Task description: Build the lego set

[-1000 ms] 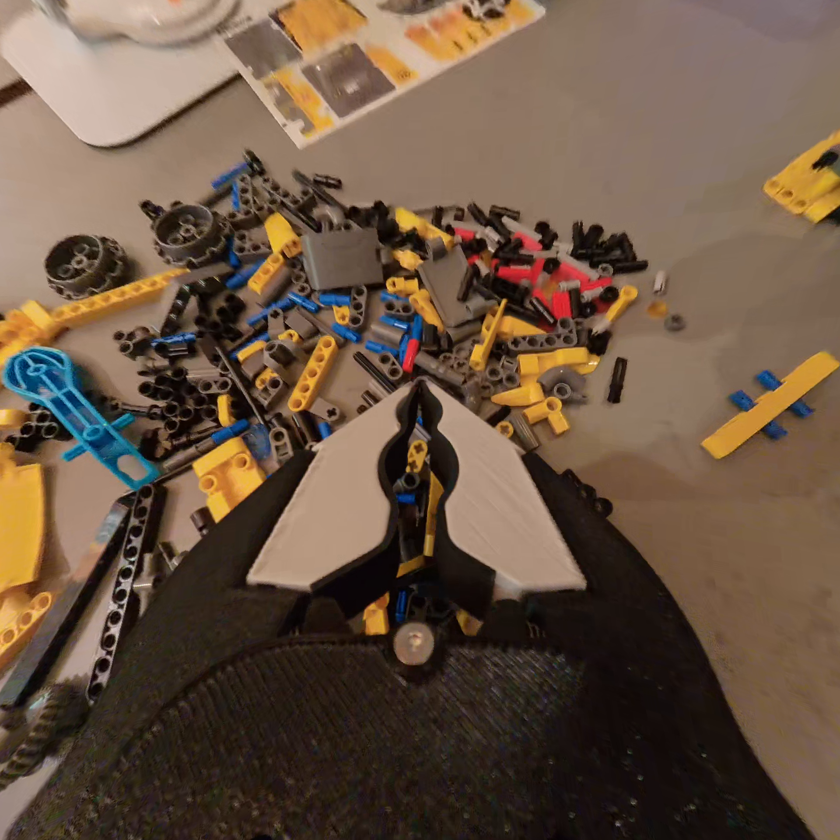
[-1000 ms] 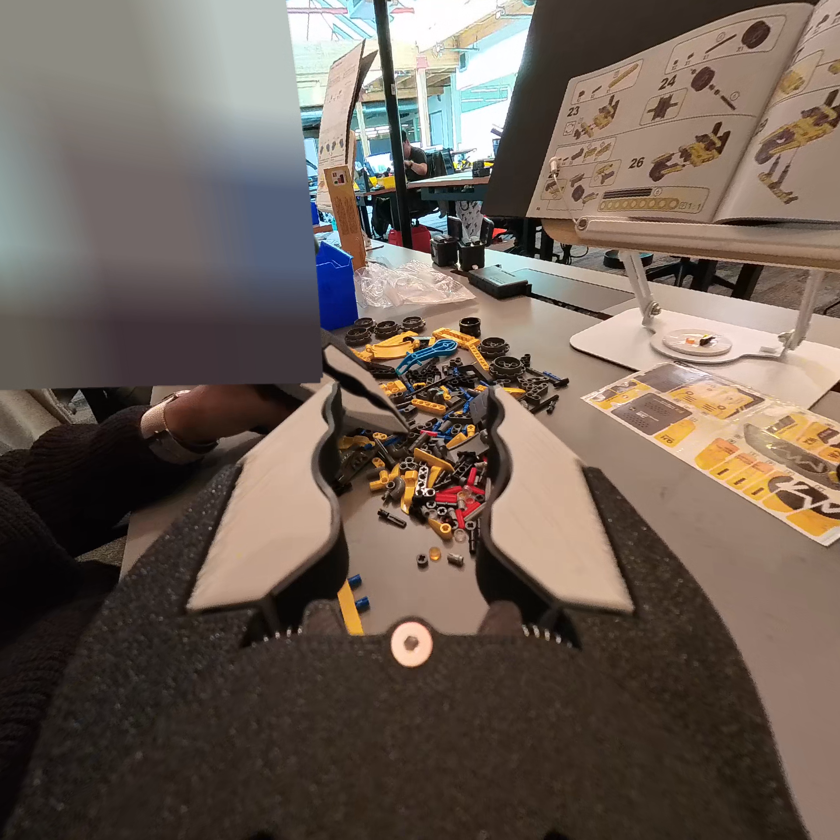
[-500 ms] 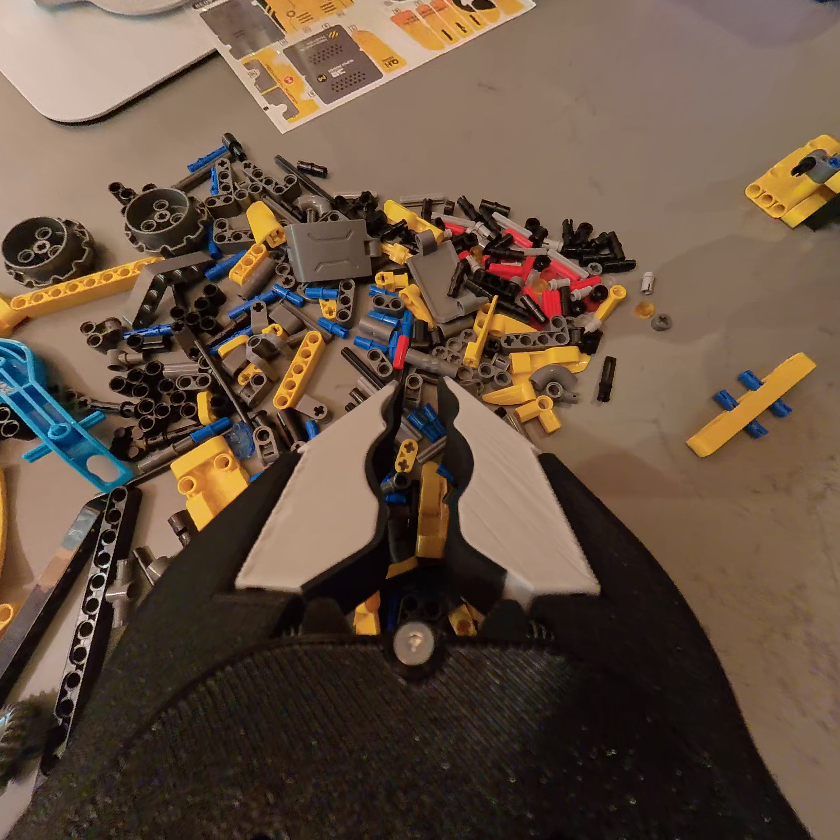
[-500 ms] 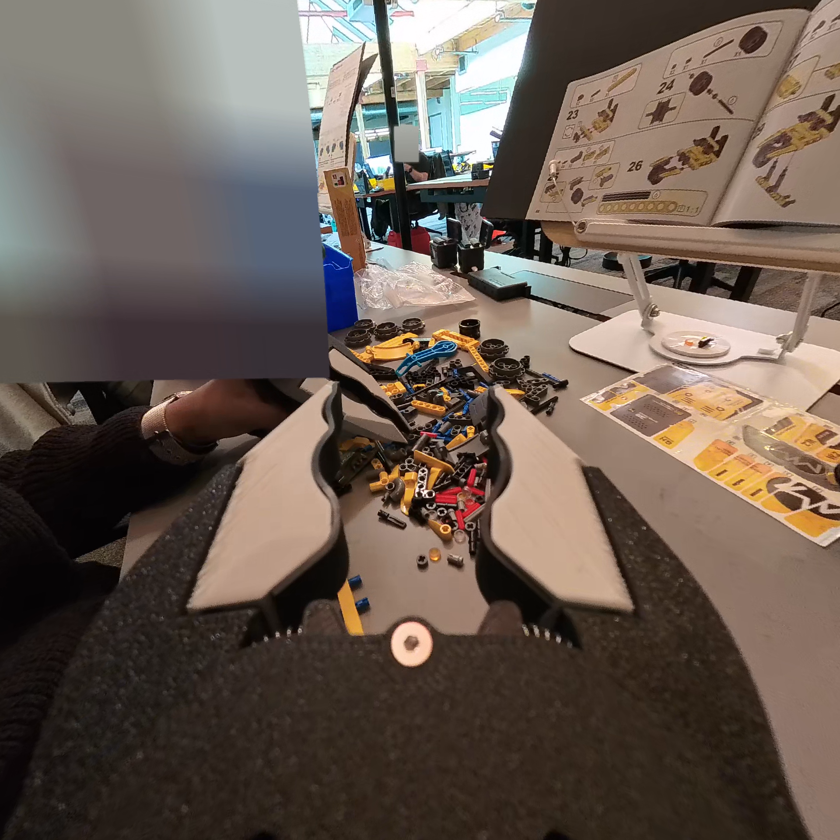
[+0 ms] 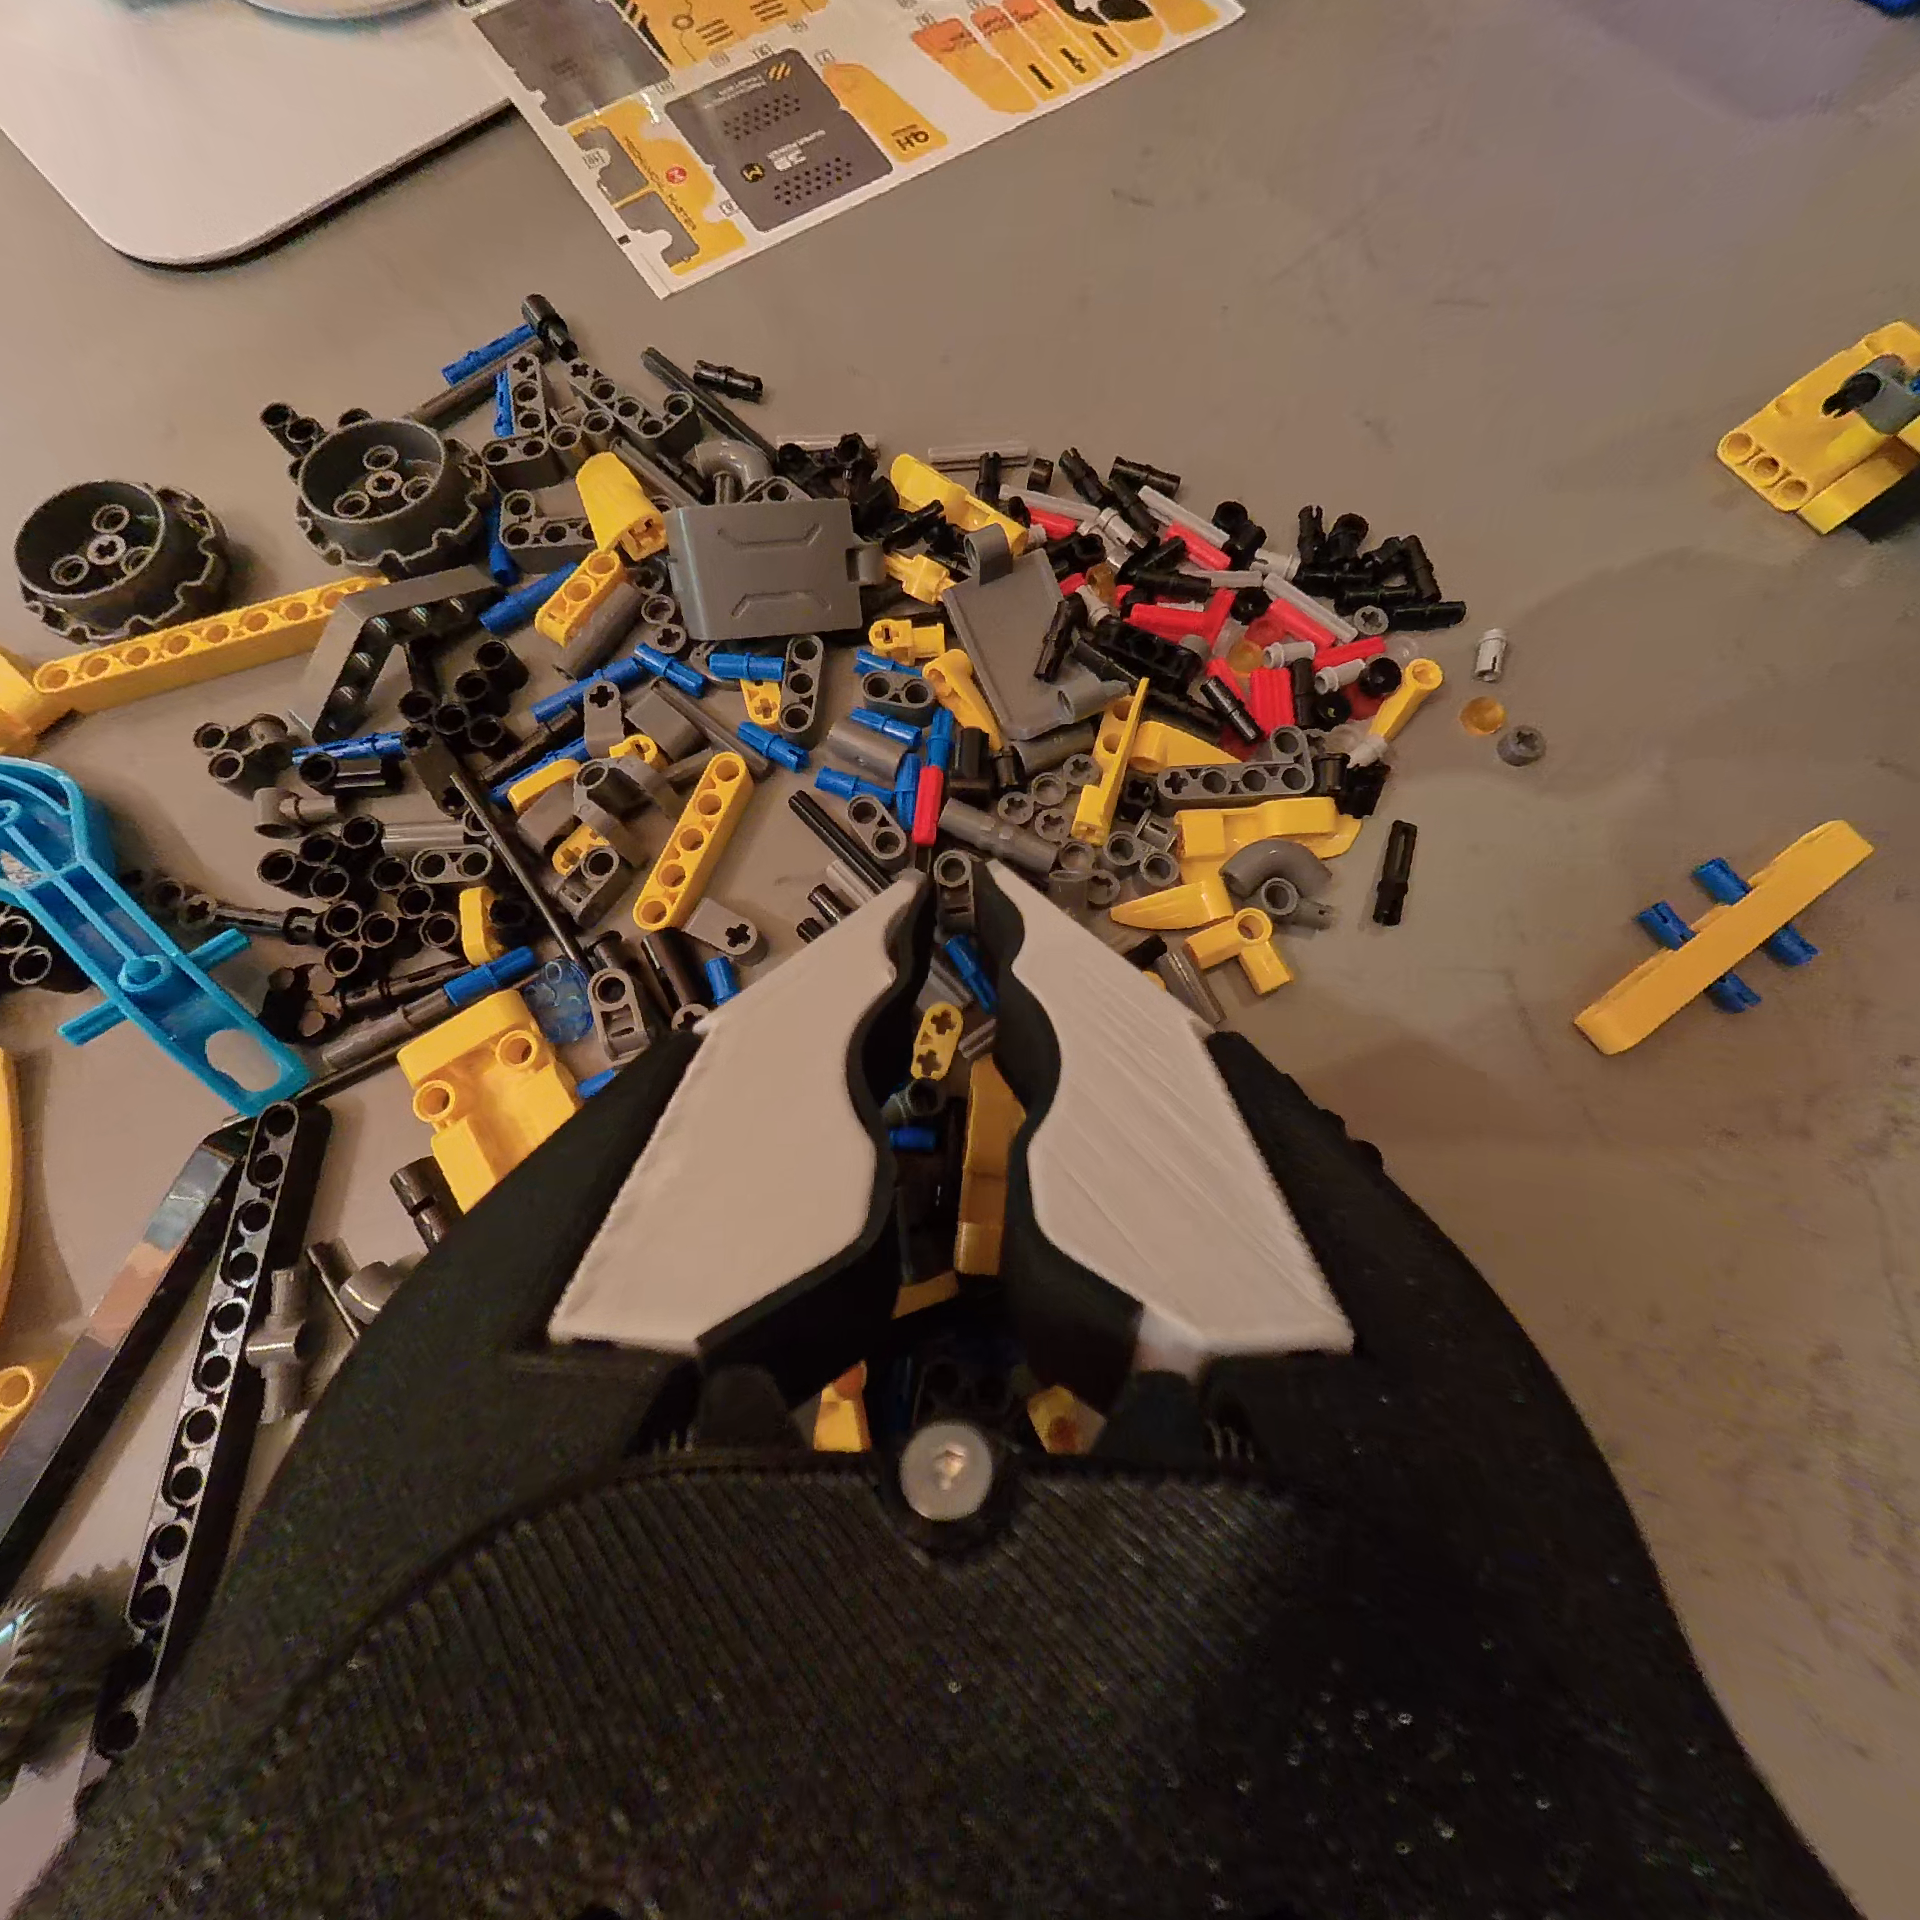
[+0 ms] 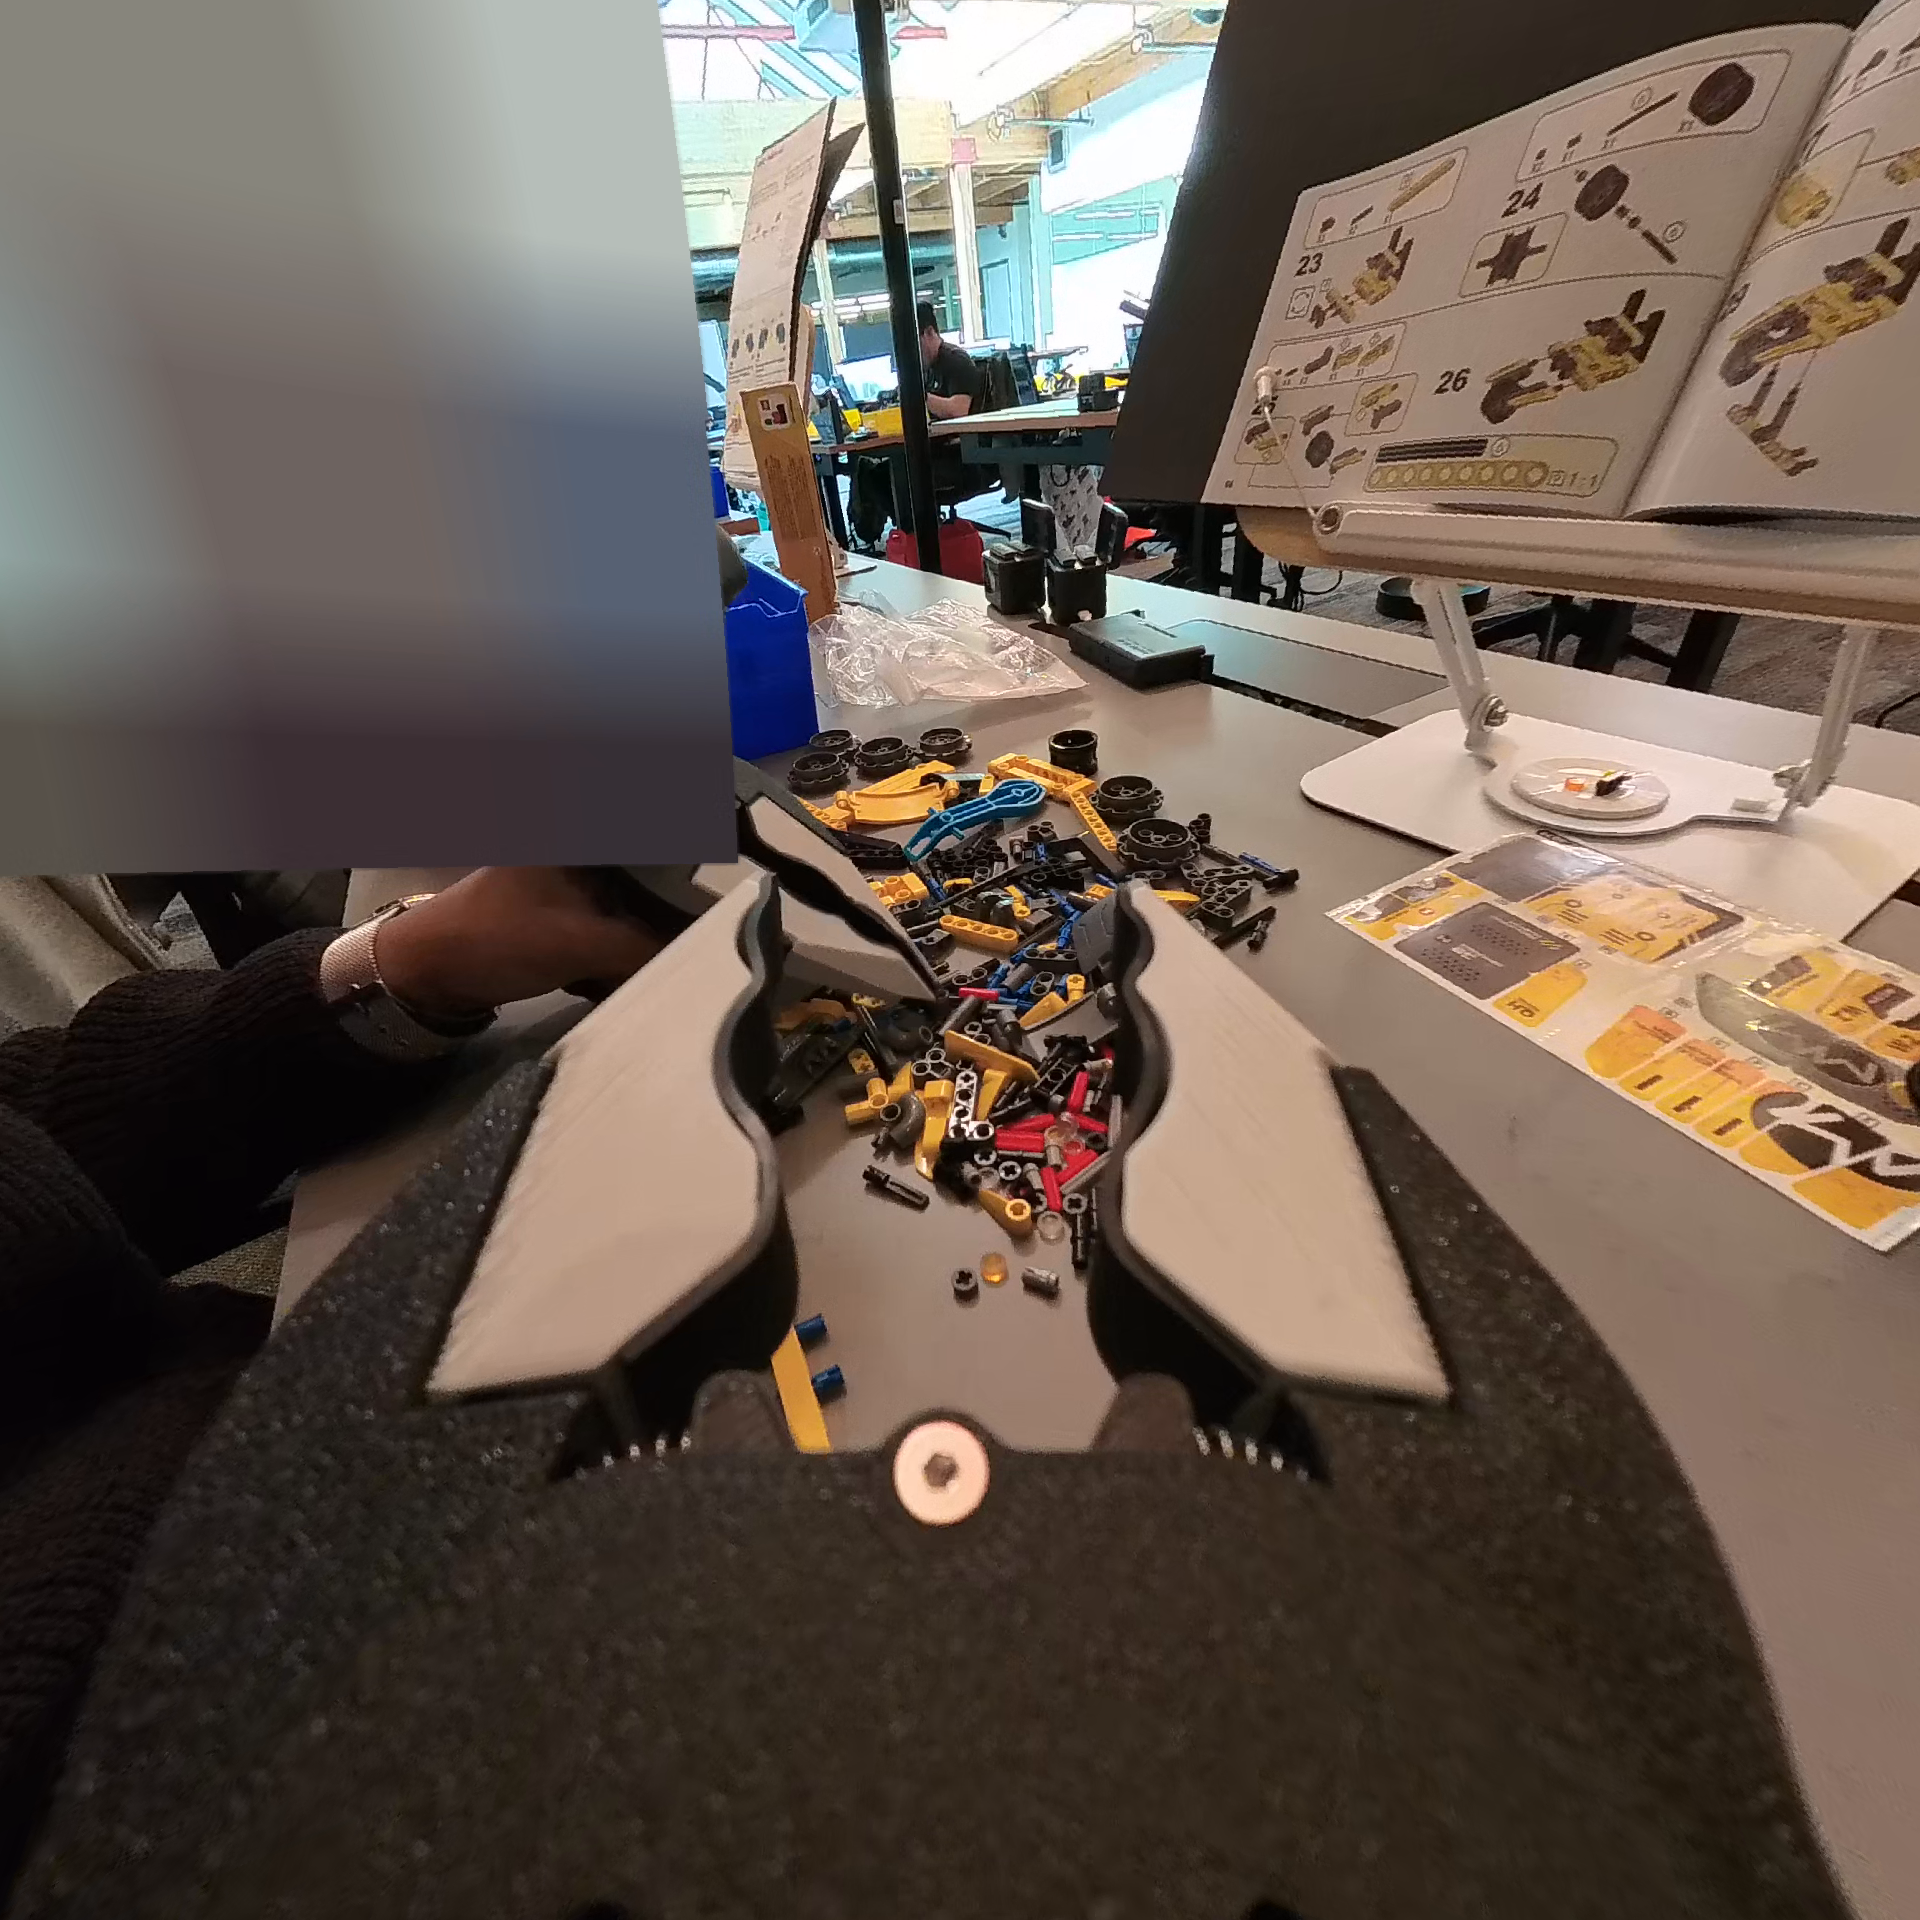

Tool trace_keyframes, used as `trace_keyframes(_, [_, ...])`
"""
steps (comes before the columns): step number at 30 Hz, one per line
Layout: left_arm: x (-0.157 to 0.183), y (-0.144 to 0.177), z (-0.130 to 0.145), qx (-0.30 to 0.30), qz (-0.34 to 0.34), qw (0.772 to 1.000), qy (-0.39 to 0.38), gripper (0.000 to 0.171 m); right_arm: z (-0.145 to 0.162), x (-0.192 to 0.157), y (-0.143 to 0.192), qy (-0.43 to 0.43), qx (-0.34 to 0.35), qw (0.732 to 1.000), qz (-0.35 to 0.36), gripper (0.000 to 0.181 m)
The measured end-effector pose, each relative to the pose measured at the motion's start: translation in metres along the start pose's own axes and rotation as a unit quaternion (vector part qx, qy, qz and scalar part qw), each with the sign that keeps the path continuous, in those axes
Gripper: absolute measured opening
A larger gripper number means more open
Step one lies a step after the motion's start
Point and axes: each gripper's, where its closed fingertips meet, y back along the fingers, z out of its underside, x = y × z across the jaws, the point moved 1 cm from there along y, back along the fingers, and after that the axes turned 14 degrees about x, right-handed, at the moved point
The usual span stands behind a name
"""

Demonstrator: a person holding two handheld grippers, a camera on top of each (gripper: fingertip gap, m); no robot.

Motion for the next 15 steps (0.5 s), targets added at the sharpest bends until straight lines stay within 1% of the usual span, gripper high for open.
trace_keyframes(5, [-0.002, 0.004, -0.011, 0.033, -0.006, 0.999, 0.000, 0.003, 0.000, 0.000, 0.000, 0.000, 0.000, 1.000, 0.000, 0.063])
trace_keyframes(15, [0.006, 0.017, -0.041, 0.120, 0.024, 0.992, 0.011, 0.003, -0.001, 0.002, 0.000, 0.003, 0.004, 1.000, 0.004, 0.062])
